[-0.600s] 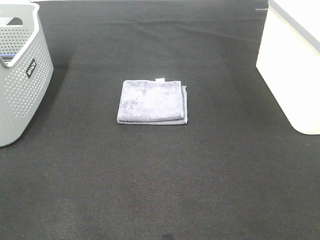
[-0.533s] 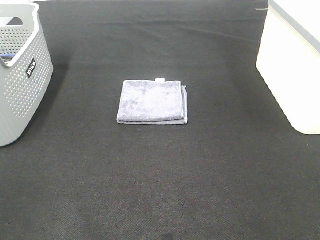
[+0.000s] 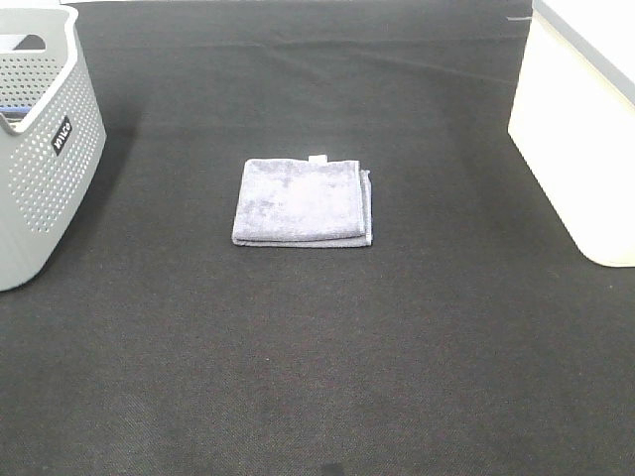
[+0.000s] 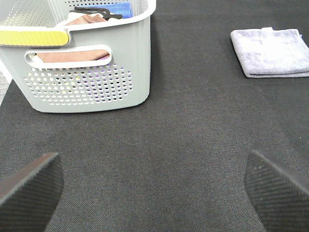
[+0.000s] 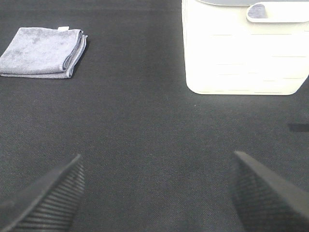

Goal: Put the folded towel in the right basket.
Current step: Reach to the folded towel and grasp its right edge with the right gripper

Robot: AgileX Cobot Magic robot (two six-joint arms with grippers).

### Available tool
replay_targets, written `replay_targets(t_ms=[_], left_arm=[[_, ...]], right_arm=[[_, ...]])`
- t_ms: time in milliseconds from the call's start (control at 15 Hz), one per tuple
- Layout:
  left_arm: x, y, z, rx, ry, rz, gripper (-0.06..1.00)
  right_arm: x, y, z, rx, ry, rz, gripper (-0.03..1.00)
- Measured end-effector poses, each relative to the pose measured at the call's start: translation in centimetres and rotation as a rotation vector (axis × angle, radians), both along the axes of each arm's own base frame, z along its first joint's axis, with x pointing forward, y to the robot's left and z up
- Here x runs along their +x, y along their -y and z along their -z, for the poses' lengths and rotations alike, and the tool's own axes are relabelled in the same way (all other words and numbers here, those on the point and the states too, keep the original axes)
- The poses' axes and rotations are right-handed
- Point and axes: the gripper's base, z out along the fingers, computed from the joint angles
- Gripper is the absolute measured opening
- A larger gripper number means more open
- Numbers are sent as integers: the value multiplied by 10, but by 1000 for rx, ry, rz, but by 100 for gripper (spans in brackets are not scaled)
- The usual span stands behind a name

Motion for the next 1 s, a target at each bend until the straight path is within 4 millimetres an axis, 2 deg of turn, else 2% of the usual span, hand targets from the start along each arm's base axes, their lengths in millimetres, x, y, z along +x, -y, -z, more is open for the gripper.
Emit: replay_targets(t_ms=[1000], left_arm=[[0, 0, 0, 0, 0, 0, 97]], right_arm=[[0, 0, 0, 0, 0, 0, 77]])
